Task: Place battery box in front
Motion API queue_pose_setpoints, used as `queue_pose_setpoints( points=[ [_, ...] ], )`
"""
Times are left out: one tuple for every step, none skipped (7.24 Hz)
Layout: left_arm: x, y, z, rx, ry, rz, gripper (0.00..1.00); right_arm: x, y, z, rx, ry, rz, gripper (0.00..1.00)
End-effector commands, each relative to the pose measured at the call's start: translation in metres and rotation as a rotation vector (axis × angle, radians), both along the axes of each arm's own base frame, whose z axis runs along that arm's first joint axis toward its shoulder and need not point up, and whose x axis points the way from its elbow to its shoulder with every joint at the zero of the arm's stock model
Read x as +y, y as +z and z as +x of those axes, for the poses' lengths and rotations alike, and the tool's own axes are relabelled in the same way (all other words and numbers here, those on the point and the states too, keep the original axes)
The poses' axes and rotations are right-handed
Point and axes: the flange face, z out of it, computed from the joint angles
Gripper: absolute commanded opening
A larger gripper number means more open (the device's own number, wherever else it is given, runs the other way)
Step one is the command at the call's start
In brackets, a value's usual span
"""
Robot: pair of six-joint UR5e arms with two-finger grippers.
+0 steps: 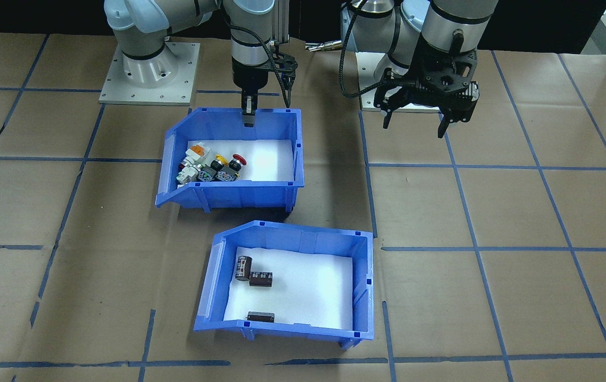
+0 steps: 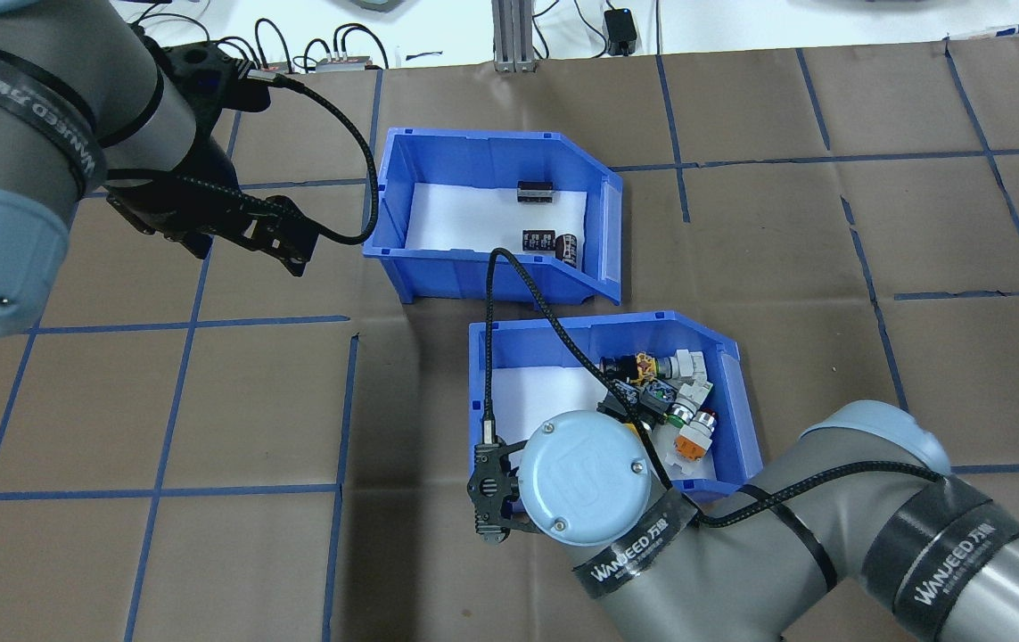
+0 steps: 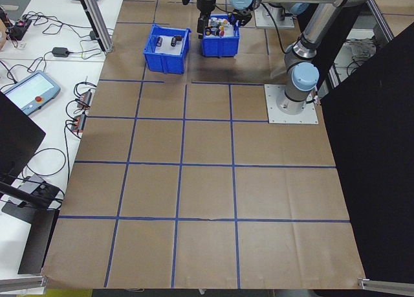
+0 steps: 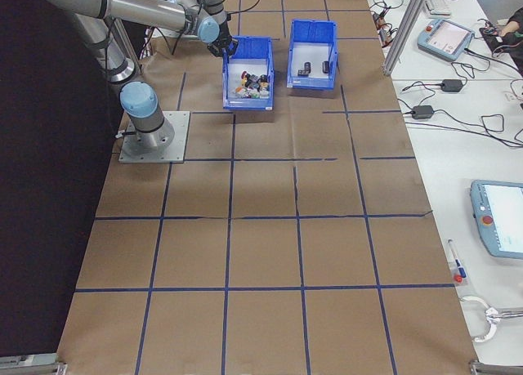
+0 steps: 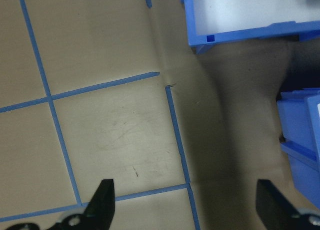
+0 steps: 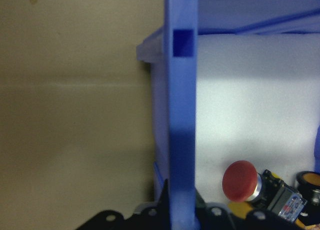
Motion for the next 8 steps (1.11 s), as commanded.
queue_pose_setpoints(
  points=[
    [0.012, 0.0, 0.0, 0.003, -0.008, 0.011, 1.0, 0.002, -0.01, 0.01, 0.001, 0.011, 0.003, 0.1],
    [0.014, -0.005, -0.001, 0.006, -0.011, 0.02, 1.0, 0.001, -0.012, 0.012, -0.008, -0.015, -0.006, 0.96],
    [0.015, -0.005, 0.0, 0.006, -0.008, 0.019, 1.0, 0.0, -0.008, 0.01, -0.003, -0.025, -0.021, 1.0],
    [0.015, -0.005, 0.001, 0.001, -0.008, 0.017, 1.0, 0.0, -0.003, 0.008, 0.008, -0.026, -0.033, 1.0],
    [0.015, -0.003, 0.001, -0.005, -0.008, 0.009, 1.0, 0.001, 0.011, 0.002, 0.022, -0.03, -0.083, 1.0],
    [0.015, -0.002, 0.001, -0.006, -0.007, 0.0, 1.0, 0.004, 0.03, -0.014, 0.033, -0.058, -0.075, 1.0],
    [0.015, -0.003, 0.001, -0.004, -0.008, 0.003, 1.0, 0.004, 0.052, -0.032, 0.026, -0.098, -0.085, 1.0],
    [0.015, -0.003, 0.001, -0.003, -0.008, 0.003, 1.0, -0.014, 0.07, -0.059, 0.014, -0.191, -0.085, 1.0]
  ],
)
